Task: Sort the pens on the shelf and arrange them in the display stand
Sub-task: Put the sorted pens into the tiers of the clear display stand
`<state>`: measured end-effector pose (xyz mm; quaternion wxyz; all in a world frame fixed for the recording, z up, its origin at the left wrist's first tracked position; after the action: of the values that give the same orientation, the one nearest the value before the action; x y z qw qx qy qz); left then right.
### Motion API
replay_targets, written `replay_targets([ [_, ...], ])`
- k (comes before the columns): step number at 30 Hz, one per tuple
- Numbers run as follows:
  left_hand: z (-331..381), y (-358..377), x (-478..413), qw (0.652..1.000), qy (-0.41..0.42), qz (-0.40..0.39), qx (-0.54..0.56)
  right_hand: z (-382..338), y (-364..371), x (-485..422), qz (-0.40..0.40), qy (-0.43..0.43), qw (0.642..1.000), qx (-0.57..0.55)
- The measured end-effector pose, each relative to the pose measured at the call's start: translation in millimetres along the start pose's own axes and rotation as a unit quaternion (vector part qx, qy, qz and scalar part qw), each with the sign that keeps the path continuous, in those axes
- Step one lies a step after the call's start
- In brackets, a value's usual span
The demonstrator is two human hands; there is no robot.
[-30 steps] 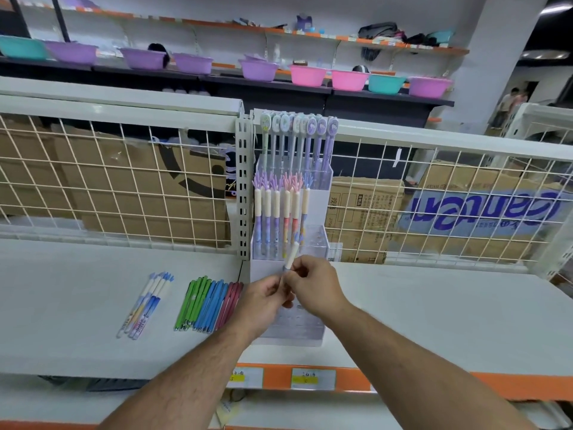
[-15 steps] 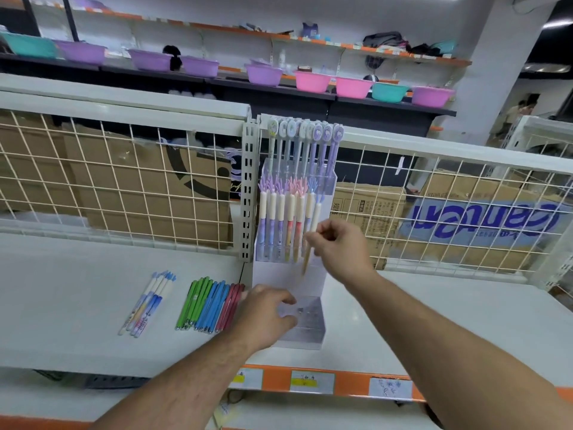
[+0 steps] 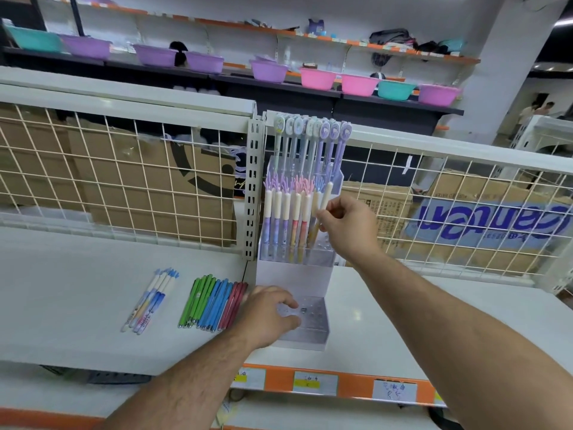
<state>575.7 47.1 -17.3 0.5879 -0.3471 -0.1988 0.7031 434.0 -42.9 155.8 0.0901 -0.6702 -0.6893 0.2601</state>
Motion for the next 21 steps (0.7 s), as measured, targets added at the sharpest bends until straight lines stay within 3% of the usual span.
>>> replay_targets([
  [7,-1.2,1.5,-1.3,1.000,0.008,-0.003,-0.007,15.7,16.4,1.5,-0.014,0.000,0.997,0.079],
  [21,-3.3,2.2,-1.6,1.000,0.008,-0.004,-0.005,25.9,20.1,5.0,-0.020,0.004,0.998,0.065],
])
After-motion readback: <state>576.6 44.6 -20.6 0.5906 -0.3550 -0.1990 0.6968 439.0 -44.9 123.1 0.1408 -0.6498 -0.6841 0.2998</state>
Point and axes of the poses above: each hand's wrist, its own x-axis away from the middle knuckle, its own y-axis out of the palm, z = x × y, the point moved 5 cm from there along -x, towards the middle knuckle, and after that the axes turned 9 degrees about y, right-handed, at the moved point
